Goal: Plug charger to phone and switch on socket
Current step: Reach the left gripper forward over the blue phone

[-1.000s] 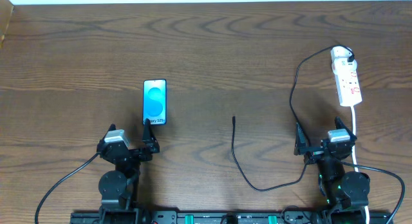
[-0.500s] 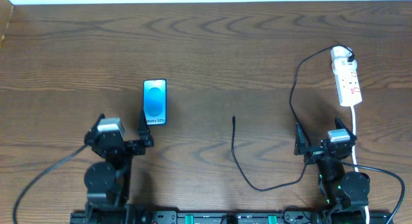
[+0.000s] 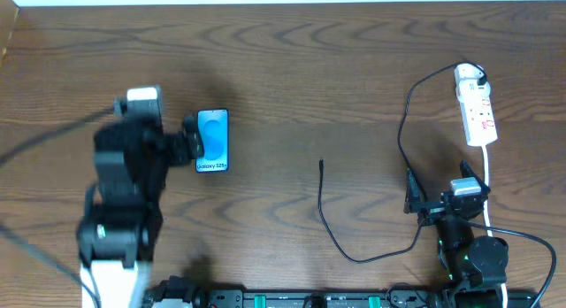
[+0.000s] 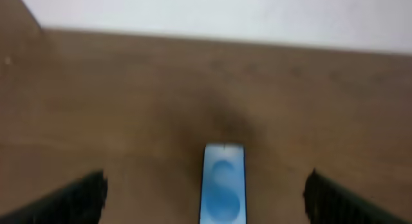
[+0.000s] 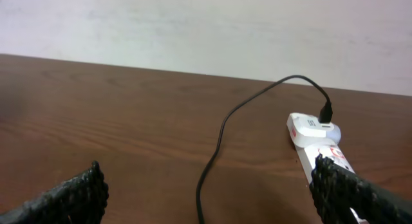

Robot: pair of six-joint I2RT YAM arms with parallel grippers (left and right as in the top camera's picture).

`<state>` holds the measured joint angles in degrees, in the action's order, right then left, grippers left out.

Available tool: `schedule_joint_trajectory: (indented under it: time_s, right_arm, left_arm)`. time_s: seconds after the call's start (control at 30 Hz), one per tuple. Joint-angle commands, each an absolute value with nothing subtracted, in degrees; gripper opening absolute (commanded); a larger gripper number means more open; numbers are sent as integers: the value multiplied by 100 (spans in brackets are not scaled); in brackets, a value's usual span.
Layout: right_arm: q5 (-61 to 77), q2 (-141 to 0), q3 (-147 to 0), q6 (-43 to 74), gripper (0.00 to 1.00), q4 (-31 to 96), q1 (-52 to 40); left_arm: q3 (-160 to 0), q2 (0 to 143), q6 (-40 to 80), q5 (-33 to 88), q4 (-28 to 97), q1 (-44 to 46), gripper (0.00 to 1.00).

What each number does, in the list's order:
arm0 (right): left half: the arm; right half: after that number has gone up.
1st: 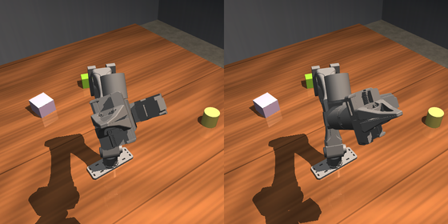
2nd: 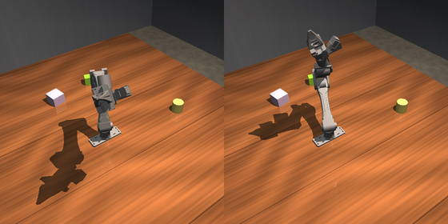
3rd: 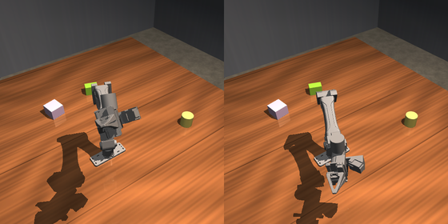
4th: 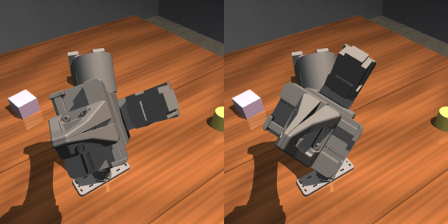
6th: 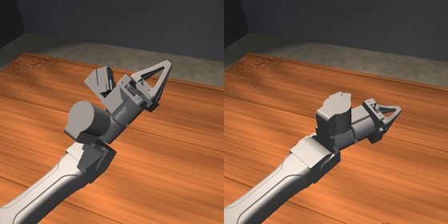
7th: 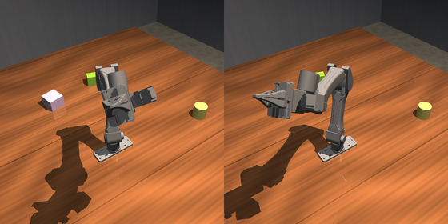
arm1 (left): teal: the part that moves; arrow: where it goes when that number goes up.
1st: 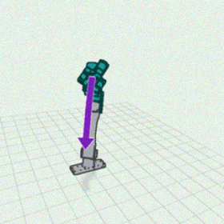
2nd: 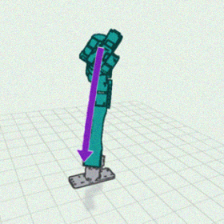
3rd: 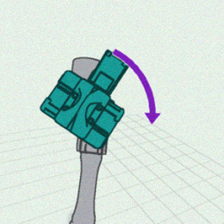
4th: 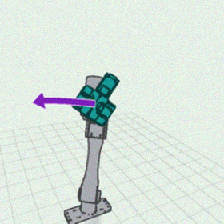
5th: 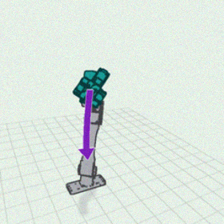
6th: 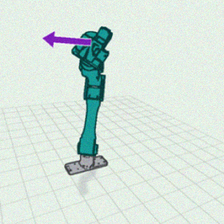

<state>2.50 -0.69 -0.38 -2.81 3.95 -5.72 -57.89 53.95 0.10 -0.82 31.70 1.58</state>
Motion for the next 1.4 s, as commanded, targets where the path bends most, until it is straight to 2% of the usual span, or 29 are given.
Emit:
schedule_joint_trajectory:
  time_s: [0.0, 0.23, 0.4, 0.83, 1.37]
  right_arm:
    - [202, -30, -32, -351, 99, 427, -609]
    - [202, -30, -32, -351, 99, 427, -609]
    - [202, -30, -32, -351, 99, 427, -609]
    - [202, -30, -32, -351, 99, 427, -609]
    - [202, -30, -32, -351, 99, 427, -609]
  left_arm:
    - [-6748, 6248, -43, -152, 3699, 126, 97]
    - [-8300, 7966, 154, -148, 4939, 123, 97]
    - [-8766, 8884, 224, 261, 5474, 123, 97]
    - [-8761, 10549, 478, 364, 5758, 126, 97]
    - [-8729, 11651, 482, 388, 5419, 126, 97]
